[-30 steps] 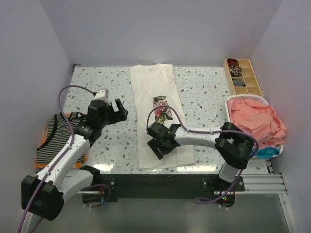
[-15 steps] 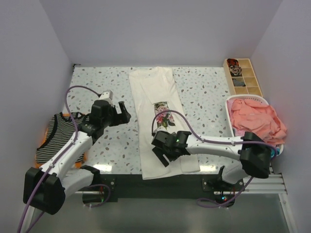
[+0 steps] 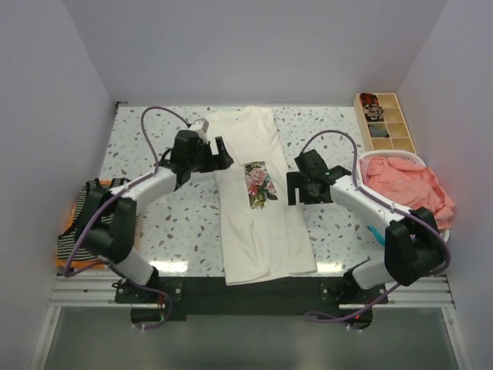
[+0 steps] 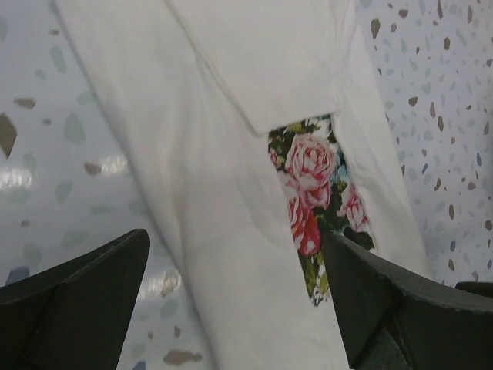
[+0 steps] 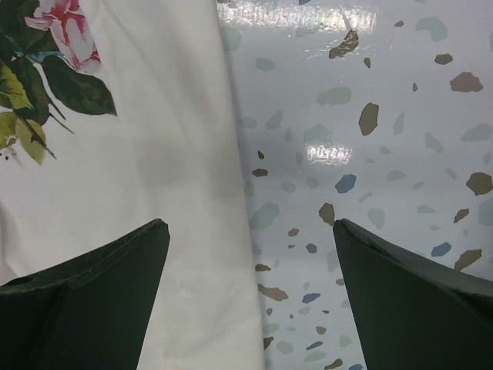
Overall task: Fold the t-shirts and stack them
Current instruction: Grab the bottom of the folded rectangular tshirt with both arms
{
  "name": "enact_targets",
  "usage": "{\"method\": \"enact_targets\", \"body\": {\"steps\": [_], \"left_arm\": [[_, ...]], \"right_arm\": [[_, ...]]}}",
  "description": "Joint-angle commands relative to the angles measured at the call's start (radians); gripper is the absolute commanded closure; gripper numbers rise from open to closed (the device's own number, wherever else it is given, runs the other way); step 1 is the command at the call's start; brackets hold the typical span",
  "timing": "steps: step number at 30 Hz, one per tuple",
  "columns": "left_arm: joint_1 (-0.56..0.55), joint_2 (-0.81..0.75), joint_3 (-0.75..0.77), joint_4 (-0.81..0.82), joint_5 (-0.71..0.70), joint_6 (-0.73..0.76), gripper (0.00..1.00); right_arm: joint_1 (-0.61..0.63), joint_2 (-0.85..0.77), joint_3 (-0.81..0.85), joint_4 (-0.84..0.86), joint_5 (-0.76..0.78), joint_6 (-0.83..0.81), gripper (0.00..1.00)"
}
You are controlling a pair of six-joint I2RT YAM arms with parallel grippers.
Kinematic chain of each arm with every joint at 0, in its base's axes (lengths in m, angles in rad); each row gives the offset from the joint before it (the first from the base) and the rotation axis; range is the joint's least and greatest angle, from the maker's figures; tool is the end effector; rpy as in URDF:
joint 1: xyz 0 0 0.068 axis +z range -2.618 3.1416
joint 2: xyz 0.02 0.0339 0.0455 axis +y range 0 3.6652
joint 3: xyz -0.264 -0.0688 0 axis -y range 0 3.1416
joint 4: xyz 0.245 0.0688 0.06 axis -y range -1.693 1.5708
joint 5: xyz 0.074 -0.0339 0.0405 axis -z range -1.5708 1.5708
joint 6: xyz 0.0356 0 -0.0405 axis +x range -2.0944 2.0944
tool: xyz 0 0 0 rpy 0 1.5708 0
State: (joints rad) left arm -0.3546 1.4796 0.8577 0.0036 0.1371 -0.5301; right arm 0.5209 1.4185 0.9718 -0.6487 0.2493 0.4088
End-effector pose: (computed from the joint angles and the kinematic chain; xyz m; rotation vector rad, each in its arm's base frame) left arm 0.2975 -0.1154 0.2191 -0.1181 2.2546 -0.6382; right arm 0.2442 0.1300 0.2263 -0.0671 2.6084 -0.0089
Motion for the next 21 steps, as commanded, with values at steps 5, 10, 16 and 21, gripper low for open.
{"method": "enact_targets", "body": {"steps": [5,10,16,21], "left_arm": [[0.002,0.502,0.579,0.185,0.166,0.054,0.0],[0.008,0.784,0.866,0.072,0.226,0.073,0.0],[0.009,0.987,1.125,-0.155,0.13,0.125,0.0],[0.009,1.188,1.449,-0.355,0.117,0.17,0.0]], "right_arm": [[-0.073,0.05,-0.021,0.118,-0.154,-0.048,0.09],[-0.087,0.053,-0.045,0.123,-0.168,-0.062,0.09],[-0.093,0.031,-0.059,0.106,-0.197,-0.053,0.09],[-0.094,0.003,-0.103,0.093,-0.248,-0.028,0.1]]}}
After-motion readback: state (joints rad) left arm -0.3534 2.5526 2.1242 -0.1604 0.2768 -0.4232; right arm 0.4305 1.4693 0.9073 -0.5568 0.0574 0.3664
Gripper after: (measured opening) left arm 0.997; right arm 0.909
